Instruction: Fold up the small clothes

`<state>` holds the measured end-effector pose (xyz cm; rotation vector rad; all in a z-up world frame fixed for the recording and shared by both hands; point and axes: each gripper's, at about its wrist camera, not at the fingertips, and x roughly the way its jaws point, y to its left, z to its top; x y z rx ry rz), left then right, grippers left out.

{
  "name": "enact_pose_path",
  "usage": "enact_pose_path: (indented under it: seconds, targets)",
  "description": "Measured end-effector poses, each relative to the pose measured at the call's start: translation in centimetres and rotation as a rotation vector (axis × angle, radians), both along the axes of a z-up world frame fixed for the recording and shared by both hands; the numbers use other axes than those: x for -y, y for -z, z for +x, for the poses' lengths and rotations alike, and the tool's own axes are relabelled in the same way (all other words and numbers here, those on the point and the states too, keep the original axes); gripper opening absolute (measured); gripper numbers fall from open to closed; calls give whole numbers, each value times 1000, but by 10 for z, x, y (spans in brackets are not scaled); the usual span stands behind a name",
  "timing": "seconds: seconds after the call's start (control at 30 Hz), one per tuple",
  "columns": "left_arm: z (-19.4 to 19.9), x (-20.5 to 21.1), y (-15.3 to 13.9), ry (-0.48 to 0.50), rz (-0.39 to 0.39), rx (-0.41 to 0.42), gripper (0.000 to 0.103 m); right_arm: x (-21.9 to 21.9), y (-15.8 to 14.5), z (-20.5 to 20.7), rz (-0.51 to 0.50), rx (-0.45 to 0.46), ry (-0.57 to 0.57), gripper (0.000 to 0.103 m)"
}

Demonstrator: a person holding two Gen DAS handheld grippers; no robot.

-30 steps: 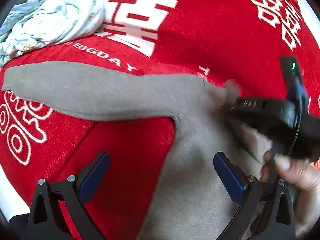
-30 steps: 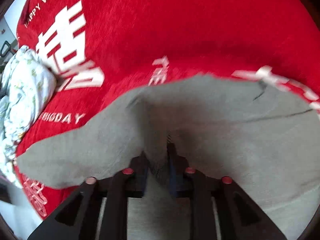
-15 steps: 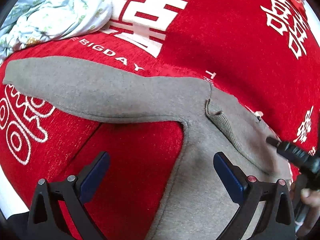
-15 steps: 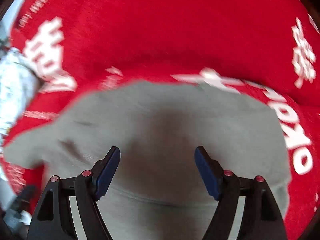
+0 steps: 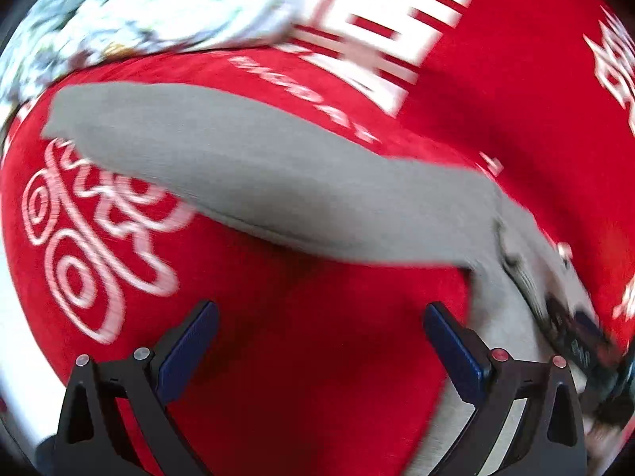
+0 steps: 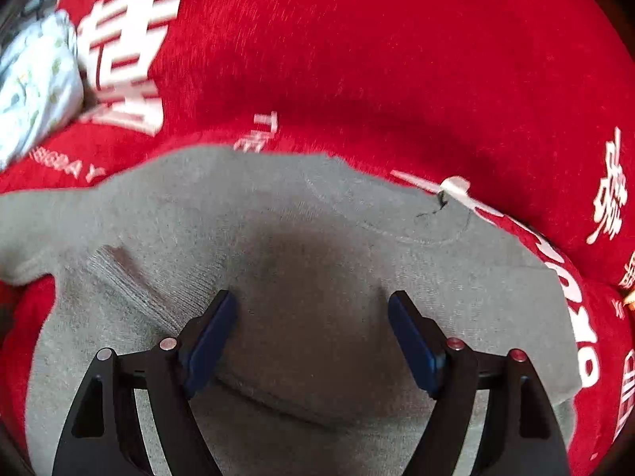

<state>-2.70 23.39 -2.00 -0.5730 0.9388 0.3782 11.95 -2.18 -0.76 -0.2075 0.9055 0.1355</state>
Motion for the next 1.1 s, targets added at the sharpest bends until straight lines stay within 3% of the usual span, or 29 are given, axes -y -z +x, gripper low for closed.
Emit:
enact_pose_path:
  seconds: [0.1,0.17,0.23,0.27,0.37,0.57,0.63,0.67,0.7,0.73,0.8,1.0,1.1]
  targets:
    - [-10,-46,-1,-70,-94,54,103,22,6,-3,110,-29,38,82]
    - [-14,-67,-7,-123,-93,61,103,31,9,2,164,-54,53,83]
    - [-19,-91,-13,-202,-38,55,103,27,11,2,153,-52,50,84]
    - [-24,-109,-12,-235,-54,69,103,24,10,-2,135,-47,47,85]
    - [-32,-156,-3,-294,-171,134,103,20,10,-4,107,-41,43,86]
    - [-20,-222,4,-309,-313,224,102,25,8,-6,119,-39,42,86]
    - [-19,-230,5,-303,-321,239,46,26,8,-6,123,-38,41,86]
    - [-14,-234,13,-266,-363,218,11,26,8,-5,125,-39,41,86]
    - [-7,-239,26,-249,-442,189,11,26,8,-5,126,-39,41,86]
    - [-12,-243,30,-264,-476,222,11,26,8,-5,128,-40,41,86]
    - [-19,-244,28,-284,-485,241,11,26,8,-4,132,-41,41,86]
    - [-17,-227,-3,-281,-331,199,11,28,8,-2,147,-50,39,86]
    - [-12,-215,-28,-244,-212,164,11,34,3,-2,192,-59,38,86]
